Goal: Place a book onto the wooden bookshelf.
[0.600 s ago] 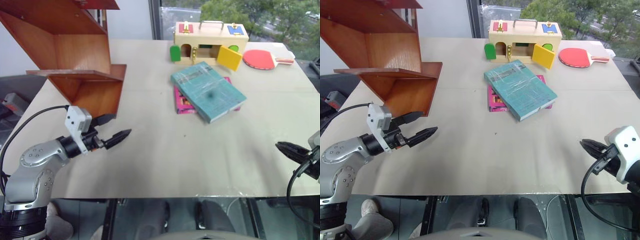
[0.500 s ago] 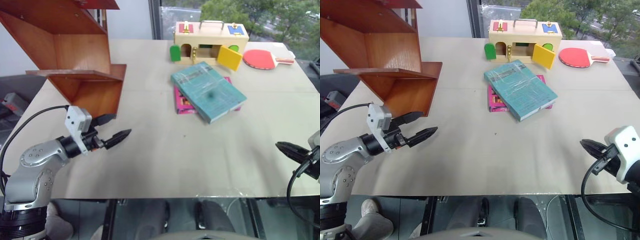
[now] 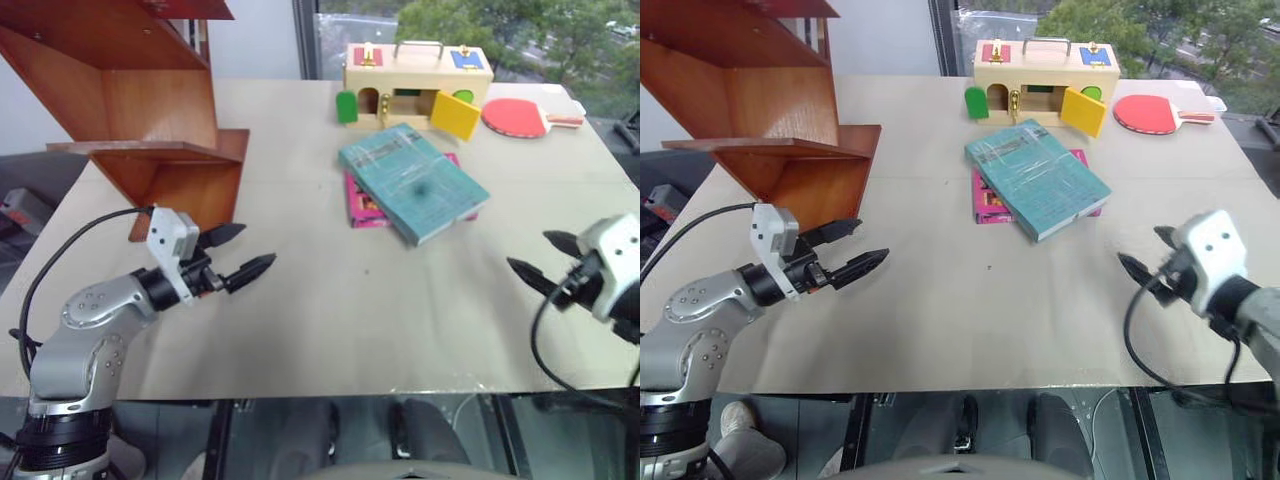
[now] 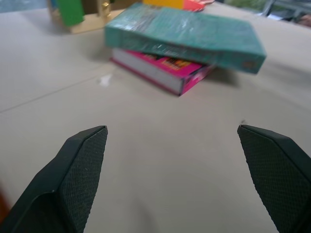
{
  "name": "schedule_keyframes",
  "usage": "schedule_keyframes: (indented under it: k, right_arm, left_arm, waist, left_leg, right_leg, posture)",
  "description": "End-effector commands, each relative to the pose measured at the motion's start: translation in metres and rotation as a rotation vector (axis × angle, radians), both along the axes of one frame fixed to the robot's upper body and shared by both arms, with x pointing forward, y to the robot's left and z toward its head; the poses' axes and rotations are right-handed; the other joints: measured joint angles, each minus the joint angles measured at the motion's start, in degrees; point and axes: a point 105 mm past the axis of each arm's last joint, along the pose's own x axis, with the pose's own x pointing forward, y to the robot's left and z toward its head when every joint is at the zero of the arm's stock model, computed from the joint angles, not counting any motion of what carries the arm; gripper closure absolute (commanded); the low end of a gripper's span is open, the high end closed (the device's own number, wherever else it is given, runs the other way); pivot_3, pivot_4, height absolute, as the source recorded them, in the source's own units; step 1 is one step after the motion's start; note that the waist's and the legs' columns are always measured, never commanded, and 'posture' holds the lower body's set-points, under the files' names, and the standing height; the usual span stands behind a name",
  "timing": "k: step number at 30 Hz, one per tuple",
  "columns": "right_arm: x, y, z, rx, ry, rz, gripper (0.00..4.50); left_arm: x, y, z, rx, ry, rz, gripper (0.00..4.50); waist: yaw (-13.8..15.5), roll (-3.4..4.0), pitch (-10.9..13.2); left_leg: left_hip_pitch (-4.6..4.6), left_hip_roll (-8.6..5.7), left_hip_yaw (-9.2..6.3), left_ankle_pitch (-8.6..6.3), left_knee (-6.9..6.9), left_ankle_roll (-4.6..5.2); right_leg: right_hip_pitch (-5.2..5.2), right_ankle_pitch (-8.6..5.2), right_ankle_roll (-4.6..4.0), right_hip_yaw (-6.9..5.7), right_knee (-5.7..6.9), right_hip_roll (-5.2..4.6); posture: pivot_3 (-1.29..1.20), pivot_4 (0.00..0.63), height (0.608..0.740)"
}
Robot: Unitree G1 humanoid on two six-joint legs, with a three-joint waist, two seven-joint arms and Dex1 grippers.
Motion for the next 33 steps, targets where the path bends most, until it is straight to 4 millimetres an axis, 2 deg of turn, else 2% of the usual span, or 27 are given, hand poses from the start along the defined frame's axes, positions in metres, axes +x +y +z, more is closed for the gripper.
schedule_keyframes:
  k: [1, 3, 4, 6, 11, 13, 16, 20, 26, 33]
  right_arm:
    - [0.033, -0.006, 0.009, 0.040, -0.015, -0.059, 2.20]
    - [0.056, -0.003, 0.015, 0.042, -0.023, -0.062, 3.26]
    - [0.066, 0.000, 0.016, 0.015, -0.024, -0.055, 3.49]
    - [0.088, 0.001, 0.019, -0.031, -0.035, -0.067, 4.45]
    - [0.151, 0.002, 0.032, -0.091, -0.073, -0.136, 4.45]
    - [0.176, 0.011, 0.038, -0.121, -0.102, -0.141, 4.45]
    - [0.199, 0.028, 0.036, -0.156, -0.099, -0.126, 4.45]
    - [0.209, 0.053, 0.027, -0.189, -0.084, -0.061, 4.45]
    - [0.203, 0.085, 0.006, -0.211, -0.036, 0.123, 4.45]
    - [0.193, 0.099, 0.000, -0.163, -0.029, 0.255, 4.45]
  left_arm:
    - [-0.008, -0.021, 0.016, -0.010, -0.065, -0.093, 0.00]
    - [-0.010, -0.028, 0.019, -0.009, -0.066, -0.132, 0.00]
    - [-0.011, -0.031, 0.022, -0.011, -0.074, -0.147, 0.00]
    - [-0.012, -0.034, 0.028, -0.017, -0.089, -0.171, 0.00]
    - [-0.017, -0.043, 0.032, 0.000, -0.100, -0.243, 0.00]
    - [-0.019, -0.047, 0.034, 0.000, -0.104, -0.269, 0.00]
    - [-0.020, -0.049, 0.035, 0.002, -0.111, -0.277, 0.00]
    - [-0.019, -0.049, 0.035, 0.002, -0.121, -0.262, 0.00]
    - [-0.020, -0.046, 0.033, -0.013, -0.120, -0.205, 0.00]
    - [-0.022, -0.046, 0.027, -0.027, -0.096, -0.191, 0.00]
  waist:
    - [-0.3, 0.04, 0.0]
    - [-0.4, 0.05, 0.0]
    - [-0.5, 0.06, 0.0]
    - [-0.6, 0.07, 0.1]
    - [-1.3, 0.12, 0.1]
    - [-1.2, 0.12, 0.1]
    - [-1.7, 0.13, 0.1]
    - [-2.1, 0.13, 0.1]
    - [-2.6, 0.13, 0.1]
    - [-2.9, 0.14, 0.1]
  left_leg:
    - [0.00, 0.00, 0.01, 0.02, 0.03, -0.02]
    - [0.02, -0.02, 0.00, 0.02, 0.02, -0.02]
    - [0.00, -0.02, 0.01, 0.03, 0.02, -0.03]
    - [-0.03, -0.02, 0.01, 0.04, 0.02, -0.05]
    - [-0.08, -0.07, 0.17, 0.05, 0.03, -0.05]
    - [-0.12, -0.08, 0.20, 0.05, -0.02, -0.04]
    - [-0.24, -0.07, 0.39, 0.05, -0.04, -0.05]
    - [-0.71, -0.05, 0.43, 0.06, 0.01, -0.07]
    - [-0.90, -0.07, 0.42, 0.07, 0.05, -0.07]
    - [-0.75, -0.01, 0.42, 0.14, 0.06, -0.19]
  right_leg:
    - [0.00, 0.01, 0.00, 0.01, 0.03, 0.01]
    - [0.01, 0.00, -0.02, 0.01, 0.06, 0.03]
    - [-0.03, 0.00, -0.02, 0.01, 0.07, 0.04]
    - [-0.05, 0.00, -0.02, 0.01, 0.06, 0.07]
    - [-0.10, 0.01, -0.01, 0.12, -0.02, 0.11]
    - [-0.19, 0.01, -0.01, 0.16, -0.03, 0.15]
    - [-0.46, 0.01, 0.00, 0.33, 0.05, 0.23]
    - [-0.94, 0.01, 0.00, 0.36, 0.18, 0.26]
    - [-1.05, 0.02, 0.03, 0.32, 0.17, 0.23]
    - [-1.05, 0.02, 0.02, 0.39, 0.33, 0.27]
  posture:
    - [0.00, 0.150, 0.740]
    - [0.00, 0.150, 0.740]
    - [0.00, 0.150, 0.740]
    - [0.00, 0.150, 0.740]
    - [0.00, 0.150, 0.740]
    - [0.00, 0.150, 0.740]
    - [0.00, 0.150, 0.740]
    - [0.00, 0.150, 0.740]
    - [0.00, 0.150, 0.740]
    - [0.00, 0.150, 0.740]
